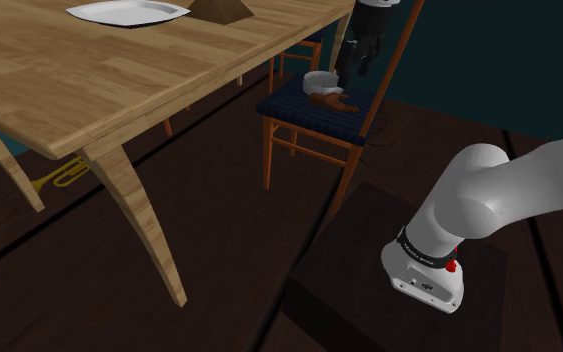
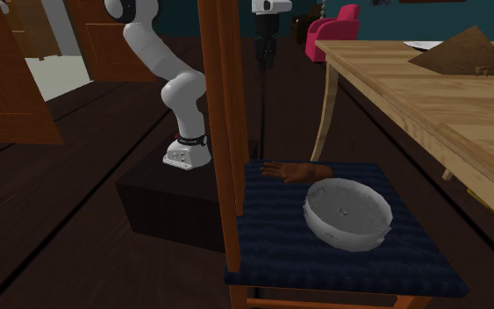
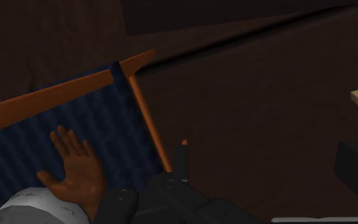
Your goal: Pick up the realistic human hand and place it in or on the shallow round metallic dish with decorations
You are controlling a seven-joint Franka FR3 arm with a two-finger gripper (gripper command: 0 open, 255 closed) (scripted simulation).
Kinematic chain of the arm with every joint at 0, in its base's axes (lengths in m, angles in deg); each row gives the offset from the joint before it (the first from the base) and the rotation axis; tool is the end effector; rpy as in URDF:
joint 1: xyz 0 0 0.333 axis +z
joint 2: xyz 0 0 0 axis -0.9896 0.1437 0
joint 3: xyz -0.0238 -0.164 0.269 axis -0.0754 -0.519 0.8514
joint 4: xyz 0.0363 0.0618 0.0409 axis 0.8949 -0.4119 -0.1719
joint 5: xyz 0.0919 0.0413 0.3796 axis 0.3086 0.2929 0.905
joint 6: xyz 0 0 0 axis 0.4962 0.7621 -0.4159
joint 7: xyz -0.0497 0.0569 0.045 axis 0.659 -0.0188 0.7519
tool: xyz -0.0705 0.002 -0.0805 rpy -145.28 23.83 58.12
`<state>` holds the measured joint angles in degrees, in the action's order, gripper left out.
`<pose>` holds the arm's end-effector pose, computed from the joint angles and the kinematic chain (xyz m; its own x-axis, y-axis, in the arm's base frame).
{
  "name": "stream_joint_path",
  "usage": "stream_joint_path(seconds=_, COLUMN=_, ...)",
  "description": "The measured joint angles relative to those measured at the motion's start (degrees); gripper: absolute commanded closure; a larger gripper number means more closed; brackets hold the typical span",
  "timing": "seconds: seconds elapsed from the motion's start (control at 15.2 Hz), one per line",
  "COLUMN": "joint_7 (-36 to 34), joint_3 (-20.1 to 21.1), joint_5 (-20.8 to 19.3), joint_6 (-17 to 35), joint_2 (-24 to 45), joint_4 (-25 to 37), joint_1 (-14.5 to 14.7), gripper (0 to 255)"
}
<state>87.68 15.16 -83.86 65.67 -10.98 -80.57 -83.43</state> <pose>0.3233 -0.0479 0.5910 0.9945 -0.0930 0.0485 -0.0953 -0.9943 0.0481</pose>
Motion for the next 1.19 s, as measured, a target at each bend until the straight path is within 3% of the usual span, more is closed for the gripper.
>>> stream_joint_path(seconds=0.66, joint_7=15.33, joint_3=-11.39, joint_5=-4.87, joint_6=14.01, joint_2=13.55, joint_4=1.43, joint_1=-0.87, gripper=0)
stream_joint_path(seconds=1.19, joint_7=28.02, joint_3=-19.10, joint_5=-2.62, joint_6=23.59, joint_2=28.91, joint_4=8.42, joint_1=-0.08, gripper=0)
